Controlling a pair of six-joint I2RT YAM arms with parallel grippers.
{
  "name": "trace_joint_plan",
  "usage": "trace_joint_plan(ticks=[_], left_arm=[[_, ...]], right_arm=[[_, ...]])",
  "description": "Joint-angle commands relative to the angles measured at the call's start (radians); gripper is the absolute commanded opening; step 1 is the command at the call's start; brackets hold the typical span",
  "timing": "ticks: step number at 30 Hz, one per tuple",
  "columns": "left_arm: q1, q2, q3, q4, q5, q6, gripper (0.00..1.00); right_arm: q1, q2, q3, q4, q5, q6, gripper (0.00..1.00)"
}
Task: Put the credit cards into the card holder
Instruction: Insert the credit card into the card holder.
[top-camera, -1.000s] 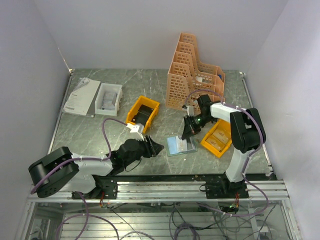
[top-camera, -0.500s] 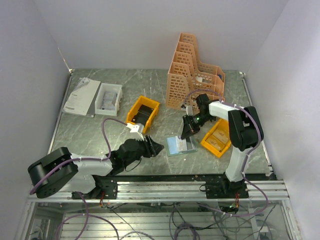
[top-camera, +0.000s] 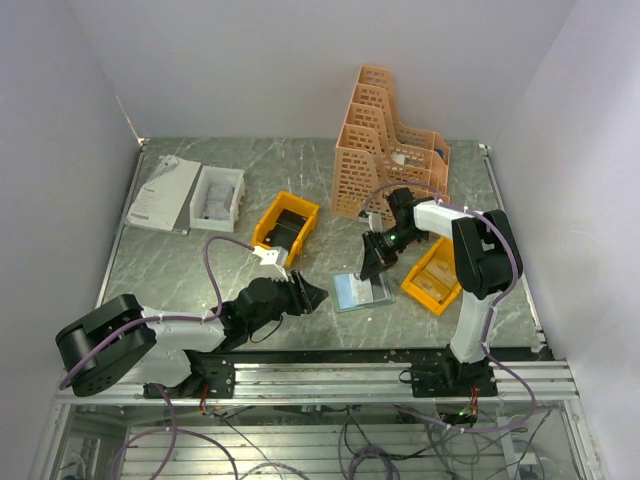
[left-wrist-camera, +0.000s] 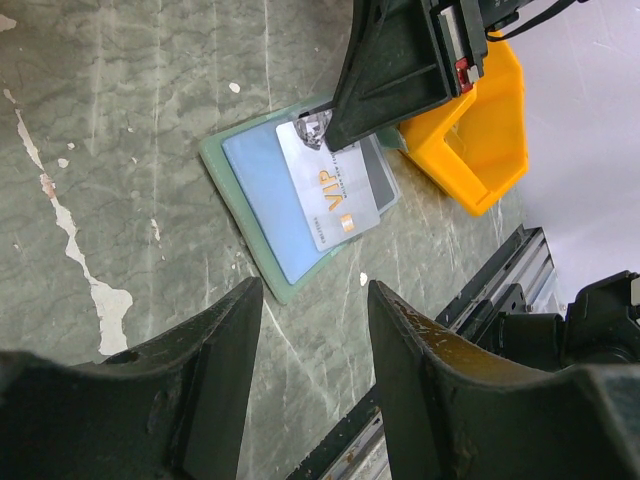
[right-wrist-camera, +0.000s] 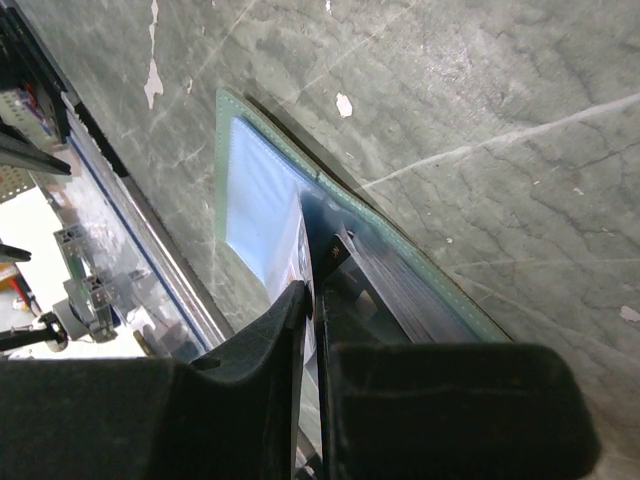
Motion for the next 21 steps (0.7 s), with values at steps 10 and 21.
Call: trace_joint_plan(ticks=[10,21], left_arm=[[-0.008,-0.026,0.008,0.01,-0.026,0.021,0.57],[-0.01,-0.023,0.009,0.017,-0.021,0.021,0.57]], right_arm=[[0.028,0.079,0.041,-0.016,-0.005,-0.021,0.08],[0.029,0.113,0.06,-0.021,-0.04,-0.02,0.09]])
